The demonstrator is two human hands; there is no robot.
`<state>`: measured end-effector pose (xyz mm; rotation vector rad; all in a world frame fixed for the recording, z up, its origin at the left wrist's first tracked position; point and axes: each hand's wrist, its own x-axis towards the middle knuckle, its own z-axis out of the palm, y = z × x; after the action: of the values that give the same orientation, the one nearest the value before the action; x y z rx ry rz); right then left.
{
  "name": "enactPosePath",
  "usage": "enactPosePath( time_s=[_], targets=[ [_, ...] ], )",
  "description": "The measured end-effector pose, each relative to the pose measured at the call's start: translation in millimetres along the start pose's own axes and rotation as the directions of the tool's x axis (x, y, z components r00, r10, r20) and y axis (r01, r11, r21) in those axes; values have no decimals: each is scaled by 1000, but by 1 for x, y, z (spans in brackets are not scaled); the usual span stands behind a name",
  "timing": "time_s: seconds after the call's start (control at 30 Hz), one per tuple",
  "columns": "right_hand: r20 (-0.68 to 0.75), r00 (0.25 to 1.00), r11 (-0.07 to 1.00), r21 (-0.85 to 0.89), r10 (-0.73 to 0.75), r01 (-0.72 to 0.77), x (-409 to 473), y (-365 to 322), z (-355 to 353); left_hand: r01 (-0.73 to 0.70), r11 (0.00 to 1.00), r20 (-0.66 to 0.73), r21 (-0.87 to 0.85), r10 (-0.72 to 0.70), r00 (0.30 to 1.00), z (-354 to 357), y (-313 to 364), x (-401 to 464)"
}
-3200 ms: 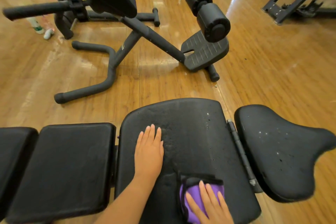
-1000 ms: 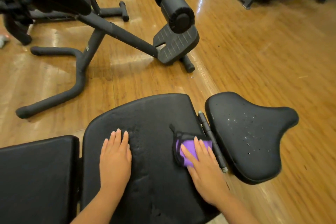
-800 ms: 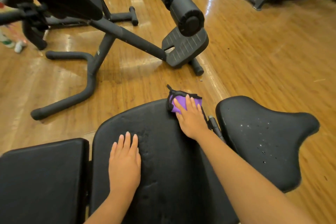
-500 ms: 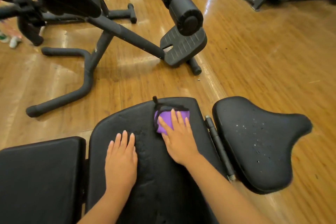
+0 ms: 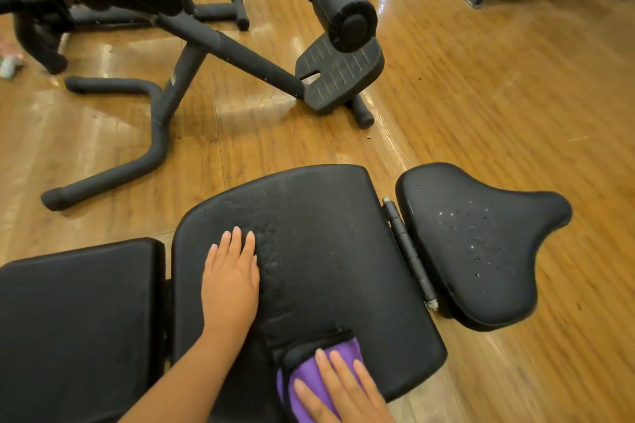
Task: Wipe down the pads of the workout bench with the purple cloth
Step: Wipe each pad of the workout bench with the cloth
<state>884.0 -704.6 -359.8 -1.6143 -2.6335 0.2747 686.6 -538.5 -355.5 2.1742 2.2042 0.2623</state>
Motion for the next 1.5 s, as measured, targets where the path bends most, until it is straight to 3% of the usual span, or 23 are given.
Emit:
enactPosePath(
  time_s=[0.17, 0.33, 0.4, 0.47, 0.53, 0.6, 0.63, 0.73, 0.83, 0.93, 1.0, 1.1, 1.27, 1.5],
  targets=[
    [-2, 981, 975, 106, 195, -194, 14, 46, -27, 8, 1000, 28, -29, -7, 1000, 1, 1, -1],
    [-2, 868, 841, 245, 497, -482, 69, 88, -48, 17, 999, 49, -45, -15, 999, -4, 16, -2],
    [42, 832, 773, 346, 553, -532, 91, 99, -49, -69, 994, 54, -83, 74, 996, -7, 45, -10],
    [51, 780, 655, 511, 623, -557, 105, 99, -55, -195, 974, 58, -118, 203, 978, -6, 86, -27],
    [94, 694, 419, 737, 714, -530, 106, 98, -67, -272, 945, 80, -182, 290, 954, -5, 123, -50],
    [190, 626, 172, 865, 757, -472, 101, 102, -84, -265, 929, 200, -257, 320, 926, -6, 153, -63],
    [188, 607, 128, 890, 772, -438, 97, 109, -91, -256, 929, 256, -267, 325, 910, -5, 164, -66],
    [66, 605, 228, 890, 794, -395, 82, 140, -104, -206, 940, 288, -272, 283, 915, -1, 193, -58],
    [-151, 688, 491, 806, 710, -330, 67, 176, -116, -127, 965, 269, -229, 188, 945, 12, 212, -41],
    [-252, 820, 809, 461, 513, -365, 54, 213, -114, -36, 985, 243, -166, 77, 967, 17, 224, -28],
    [-119, 912, 910, 195, 393, -366, 43, 230, -96, -4, 993, 232, -121, 32, 972, 18, 229, -26],
    [47, 961, 962, 10, 274, -274, 17, 235, -67, 4, 998, 205, -62, 9, 979, 20, 232, -29],
    [118, 984, 990, -58, 131, -125, -27, 238, -35, 11, 1000, 187, -15, -8, 982, 22, 234, -25],
    [-45, 968, 969, -15, 247, -248, 42, 249, -49, 1, 1000, 166, -11, 1, 986, 31, 239, -8]
  ],
)
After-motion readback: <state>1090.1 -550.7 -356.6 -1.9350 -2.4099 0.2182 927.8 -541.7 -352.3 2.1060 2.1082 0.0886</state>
